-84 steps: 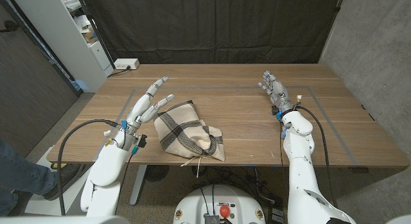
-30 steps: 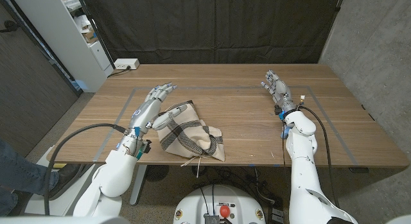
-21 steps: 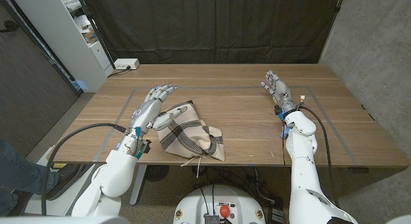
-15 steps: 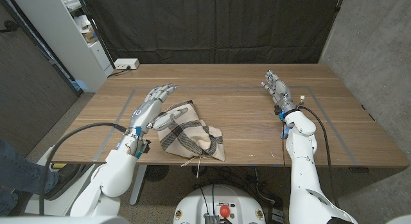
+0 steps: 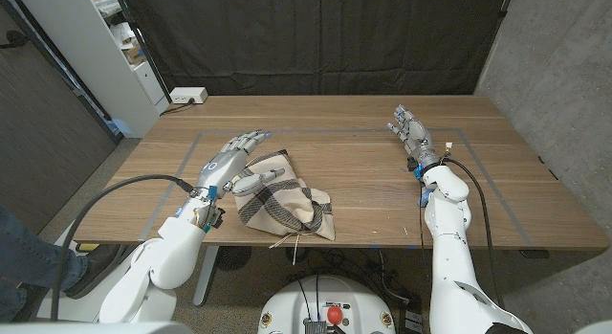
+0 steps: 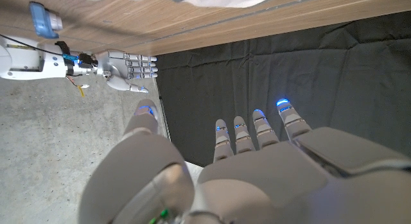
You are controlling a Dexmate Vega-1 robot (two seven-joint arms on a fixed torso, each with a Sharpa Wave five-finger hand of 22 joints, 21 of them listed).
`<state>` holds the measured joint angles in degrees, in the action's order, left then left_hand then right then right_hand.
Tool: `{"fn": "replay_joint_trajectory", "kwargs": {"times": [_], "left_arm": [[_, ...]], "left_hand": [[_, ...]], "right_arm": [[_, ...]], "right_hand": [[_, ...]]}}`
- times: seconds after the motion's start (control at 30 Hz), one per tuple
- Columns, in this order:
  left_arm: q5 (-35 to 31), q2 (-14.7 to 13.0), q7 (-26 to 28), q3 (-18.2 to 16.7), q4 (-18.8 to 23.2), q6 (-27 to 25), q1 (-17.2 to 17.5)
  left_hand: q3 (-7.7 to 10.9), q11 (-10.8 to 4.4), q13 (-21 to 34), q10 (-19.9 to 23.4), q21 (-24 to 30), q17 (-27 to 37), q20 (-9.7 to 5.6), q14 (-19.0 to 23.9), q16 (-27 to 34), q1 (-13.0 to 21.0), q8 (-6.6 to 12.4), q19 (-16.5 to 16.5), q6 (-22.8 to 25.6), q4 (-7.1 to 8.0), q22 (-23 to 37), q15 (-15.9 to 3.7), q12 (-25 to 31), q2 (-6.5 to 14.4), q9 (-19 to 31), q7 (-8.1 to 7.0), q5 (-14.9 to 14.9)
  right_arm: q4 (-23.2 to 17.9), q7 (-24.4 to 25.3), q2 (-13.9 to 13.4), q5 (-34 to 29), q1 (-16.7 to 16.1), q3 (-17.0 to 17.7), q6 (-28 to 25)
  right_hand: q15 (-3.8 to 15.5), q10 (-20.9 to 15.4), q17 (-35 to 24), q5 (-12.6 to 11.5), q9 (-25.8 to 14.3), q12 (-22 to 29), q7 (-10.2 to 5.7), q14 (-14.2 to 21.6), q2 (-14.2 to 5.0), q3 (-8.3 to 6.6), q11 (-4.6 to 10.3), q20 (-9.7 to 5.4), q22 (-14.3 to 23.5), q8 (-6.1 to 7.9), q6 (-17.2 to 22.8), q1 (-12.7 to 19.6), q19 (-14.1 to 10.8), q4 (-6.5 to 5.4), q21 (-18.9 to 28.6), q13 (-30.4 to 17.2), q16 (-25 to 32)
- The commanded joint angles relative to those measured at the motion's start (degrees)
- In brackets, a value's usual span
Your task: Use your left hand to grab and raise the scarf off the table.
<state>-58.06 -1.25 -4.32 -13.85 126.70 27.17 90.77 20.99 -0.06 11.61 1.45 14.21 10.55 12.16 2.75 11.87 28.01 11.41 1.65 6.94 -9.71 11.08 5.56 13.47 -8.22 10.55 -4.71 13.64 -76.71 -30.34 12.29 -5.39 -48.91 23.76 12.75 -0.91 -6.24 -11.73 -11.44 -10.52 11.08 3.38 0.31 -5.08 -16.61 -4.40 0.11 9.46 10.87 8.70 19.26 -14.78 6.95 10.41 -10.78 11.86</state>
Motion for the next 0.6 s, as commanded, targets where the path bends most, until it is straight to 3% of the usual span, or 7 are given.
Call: {"fn": "replay_joint_trajectory", "kwargs": {"times": [0.03, 0.2, 0.27, 0.33, 0.6], "left_arm": [[-3.5, -2.1, -3.0, 2.8, 3.1, -6.1, 0.9], [-4.8, -2.6, -1.1, 3.6, 3.5, -7.6, 1.6], [-5.5, -3.0, 3.1, 3.8, 2.7, -6.3, 2.0], [-11.9, -2.3, 6.9, 5.5, 3.9, -8.8, 3.4], [-14.4, -4.1, 9.9, 7.2, 5.3, -11.5, 5.8]], "left_hand": [[-1.12, 0.21, 0.1, 0.1, 0.7, 0.3, 0.22, 0.7, 0.2, 0.0, -0.44, 2.0, -0.7, 0.24, 0.2, 0.47, -0.3, -1.6, 0.1, 0.28, 0.8], [-1.92, 0.31, 0.2, -0.3, 1.1, 0.3, 0.19, 1.3, 0.3, -0.1, -0.59, 3.6, -1.4, 0.39, 0.2, 0.67, -0.4, -2.1, 0.1, 0.29, 1.0], [-2.37, 0.10, 0.2, 0.1, 1.4, 0.3, 0.17, 2.0, 0.5, 0.0, -0.49, 4.7, -1.4, 0.45, 0.2, 0.70, -0.3, -2.2, 0.1, 0.27, 1.2], [-3.67, -0.87, 0.3, 2.1, 2.2, 0.3, 0.24, 3.7, 0.8, 0.5, 0.09, 7.9, -0.2, 0.57, 0.2, 0.21, 0.5, -2.2, 0.1, 0.05, 1.8], [-4.76, -1.15, 0.4, 2.9, 2.7, 0.3, 0.24, 5.0, 1.0, 0.8, 0.76, 10.3, 1.9, 0.67, 0.1, -0.28, 0.8, -2.2, 0.1, -0.25, 2.2]], "right_arm": [[0.5, 0.0, -0.2, 0.1, 0.5, 0.2, 0.4], [0.8, 0.0, -0.2, 0.0, 0.7, 0.2, 0.2], [1.0, 0.1, -0.3, 0.0, 0.8, 0.3, 0.2], [1.1, 0.1, -0.3, -0.1, 0.9, 0.3, 0.2], [1.5, 0.0, -0.3, -0.1, 1.4, 0.1, 0.7]], "right_hand": [[-0.45, -0.2, -0.2, -0.3, -0.3, 0.2, -0.30, -0.1, -0.41, -0.01, 0.56, 0.44, 0.2, 0.44, 0.0, 0.3, 0.3, 0.07, 0.2, -0.2, 0.0], [-0.51, -0.2, -0.2, -0.3, -0.3, 0.2, -0.33, -0.1, -0.42, 0.00, 0.59, 0.44, 0.2, 0.44, 0.1, 0.3, 0.3, 0.06, 0.2, -0.2, 0.0], [-0.47, -0.2, -0.2, -0.3, -0.3, 0.3, -0.33, -0.1, -0.44, 0.00, 0.52, 0.45, 0.2, 0.44, 0.1, 0.3, 0.3, 0.07, 0.2, -0.2, 0.0], [-0.49, -0.2, -0.2, -0.3, -0.3, 0.3, -0.41, -0.1, -0.41, 0.00, 0.60, 0.46, 0.2, 0.45, 0.1, 0.3, 0.3, 0.09, 0.2, -0.2, 0.0], [-0.50, -0.2, -0.2, -0.3, -0.3, 0.2, -0.46, -0.2, -0.47, -0.02, 0.48, 0.53, 0.2, 0.42, 0.1, 0.3, 0.4, 0.11, 0.2, -0.2, 0.0]]}}
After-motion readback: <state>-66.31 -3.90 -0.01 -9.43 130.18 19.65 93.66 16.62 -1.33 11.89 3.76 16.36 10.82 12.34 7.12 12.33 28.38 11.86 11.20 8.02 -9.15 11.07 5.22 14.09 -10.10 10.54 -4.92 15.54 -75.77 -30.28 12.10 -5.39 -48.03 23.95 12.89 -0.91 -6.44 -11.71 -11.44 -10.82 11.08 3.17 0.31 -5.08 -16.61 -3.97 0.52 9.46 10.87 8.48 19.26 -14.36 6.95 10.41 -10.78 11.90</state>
